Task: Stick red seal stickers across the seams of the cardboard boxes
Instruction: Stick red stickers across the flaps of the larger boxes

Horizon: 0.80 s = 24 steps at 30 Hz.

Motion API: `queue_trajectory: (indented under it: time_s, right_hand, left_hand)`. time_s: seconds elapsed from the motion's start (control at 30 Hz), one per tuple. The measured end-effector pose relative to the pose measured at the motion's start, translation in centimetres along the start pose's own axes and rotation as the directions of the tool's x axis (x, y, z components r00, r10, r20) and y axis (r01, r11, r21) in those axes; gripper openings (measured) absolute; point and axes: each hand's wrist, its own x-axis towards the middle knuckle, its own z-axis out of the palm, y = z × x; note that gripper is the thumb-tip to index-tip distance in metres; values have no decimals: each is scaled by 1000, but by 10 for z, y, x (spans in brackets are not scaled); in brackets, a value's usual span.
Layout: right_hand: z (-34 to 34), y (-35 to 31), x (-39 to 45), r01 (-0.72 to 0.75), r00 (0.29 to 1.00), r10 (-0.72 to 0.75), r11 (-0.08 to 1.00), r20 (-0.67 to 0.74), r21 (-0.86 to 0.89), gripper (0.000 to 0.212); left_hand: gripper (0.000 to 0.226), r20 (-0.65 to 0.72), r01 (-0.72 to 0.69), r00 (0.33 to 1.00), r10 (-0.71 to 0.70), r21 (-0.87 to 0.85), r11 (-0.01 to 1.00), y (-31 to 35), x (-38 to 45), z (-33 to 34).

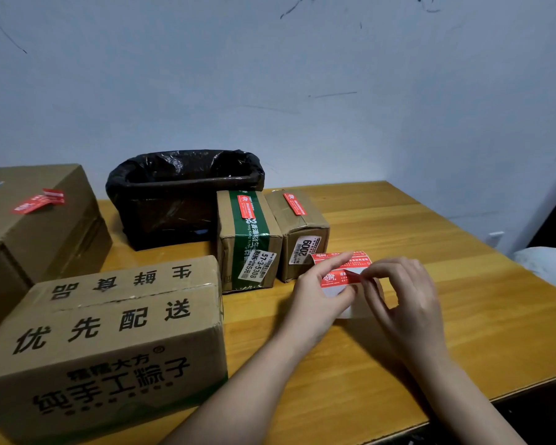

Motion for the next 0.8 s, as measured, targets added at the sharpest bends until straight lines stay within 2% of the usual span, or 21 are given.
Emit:
queue_trajectory:
  time_s: [0.2,0.43,0.67,0.8]
  right_hand:
    - [-1,-4,0,25,999,-24,997,-28,68,7]
    - [-5,-3,-2,-4,995,17,991,-98,131,6]
    - [-8,-1,0,-134,966,173,971,-191,200,5]
    - [-11,2,0,-254,911,319,934,-261,252,5]
  left_hand:
    - [57,43,40,998,-47,149,988,-1,-1,1]
    - [65,37,105,993,-112,149,983,-6,-2,1]
    - [54,76,85,991,-109,273,958,-7,-4,3]
    - [53,89,74,989,-119,397,915,-11,-3,4]
